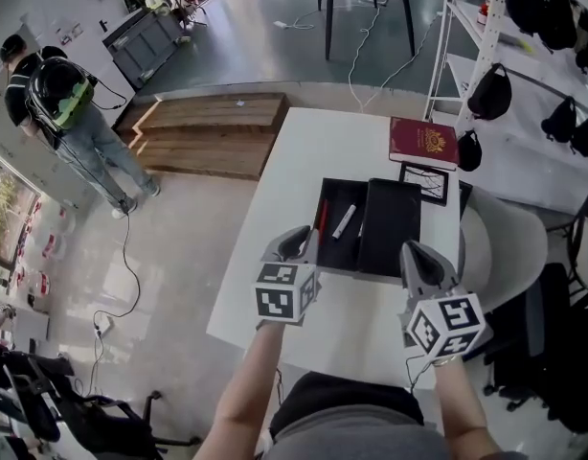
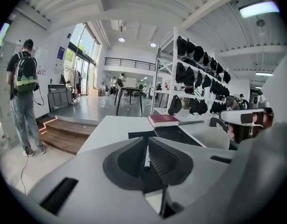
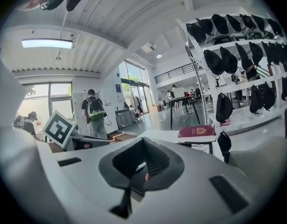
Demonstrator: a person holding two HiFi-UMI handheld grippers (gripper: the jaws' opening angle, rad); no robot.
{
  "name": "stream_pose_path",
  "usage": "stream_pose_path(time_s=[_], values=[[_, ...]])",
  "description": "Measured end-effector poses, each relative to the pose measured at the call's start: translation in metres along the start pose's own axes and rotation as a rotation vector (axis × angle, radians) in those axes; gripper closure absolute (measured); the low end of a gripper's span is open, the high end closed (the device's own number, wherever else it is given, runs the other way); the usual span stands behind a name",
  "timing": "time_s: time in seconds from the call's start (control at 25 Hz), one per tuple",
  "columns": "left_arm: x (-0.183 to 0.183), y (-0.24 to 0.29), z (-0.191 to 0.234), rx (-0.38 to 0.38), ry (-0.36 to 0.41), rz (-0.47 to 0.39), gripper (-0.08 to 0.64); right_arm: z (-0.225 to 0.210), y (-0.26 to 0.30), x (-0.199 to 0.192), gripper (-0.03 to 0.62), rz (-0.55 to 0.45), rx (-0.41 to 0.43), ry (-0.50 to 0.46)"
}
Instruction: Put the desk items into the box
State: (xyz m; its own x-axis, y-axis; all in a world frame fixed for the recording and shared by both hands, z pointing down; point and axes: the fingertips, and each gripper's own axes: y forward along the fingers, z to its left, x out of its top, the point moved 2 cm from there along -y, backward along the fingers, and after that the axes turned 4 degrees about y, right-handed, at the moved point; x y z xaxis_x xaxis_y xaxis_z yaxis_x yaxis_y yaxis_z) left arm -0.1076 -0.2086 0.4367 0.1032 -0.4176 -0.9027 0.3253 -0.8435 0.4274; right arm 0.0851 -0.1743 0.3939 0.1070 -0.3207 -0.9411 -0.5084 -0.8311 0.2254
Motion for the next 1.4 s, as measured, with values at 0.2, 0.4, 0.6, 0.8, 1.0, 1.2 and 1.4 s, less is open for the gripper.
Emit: stream_pose_path(time_s=[0.2, 0.4, 0.6, 0.8, 1.0, 1.2, 1.4], values=[[-0.001, -0.021, 0.003, 0.018, 0.021, -0.068, 0.541, 0.005, -0.002, 0.0, 0.588, 0.005, 0.008, 0.001], [0.0, -0.041, 0.006, 0.042, 0.031, -0.113, 0.551, 0.01, -0.003, 0.001, 0.588, 0.002, 0.017, 0.004], [-0.002, -0.059, 0.009, 0.063, 0.012, -0.146, 0.552, 0.016, -0.001, 0.0, 0.588, 0.006, 0.038, -0.003], [-0.005, -0.075, 0.014, 0.104, 0.005, -0.181, 0.552, 0.021, 0.0, -0.002, 0.588, 0.009, 0.057, -0.008], [-0.007, -0.088, 0.023, 0.14, -0.006, -0.205, 0.552, 0.026, 0.002, -0.001, 0.588, 0.003, 0.072, -0.013], [-0.011, -0.097, 0.03, 0.168, -0.024, -0.217, 0.552, 0.03, 0.003, 0.0, 0.589, -0.001, 0.084, -0.019], [-0.012, -0.103, 0.033, 0.174, -0.033, -0.225, 0.552, 0.036, 0.004, 0.004, 0.589, -0.007, 0.078, -0.09]])
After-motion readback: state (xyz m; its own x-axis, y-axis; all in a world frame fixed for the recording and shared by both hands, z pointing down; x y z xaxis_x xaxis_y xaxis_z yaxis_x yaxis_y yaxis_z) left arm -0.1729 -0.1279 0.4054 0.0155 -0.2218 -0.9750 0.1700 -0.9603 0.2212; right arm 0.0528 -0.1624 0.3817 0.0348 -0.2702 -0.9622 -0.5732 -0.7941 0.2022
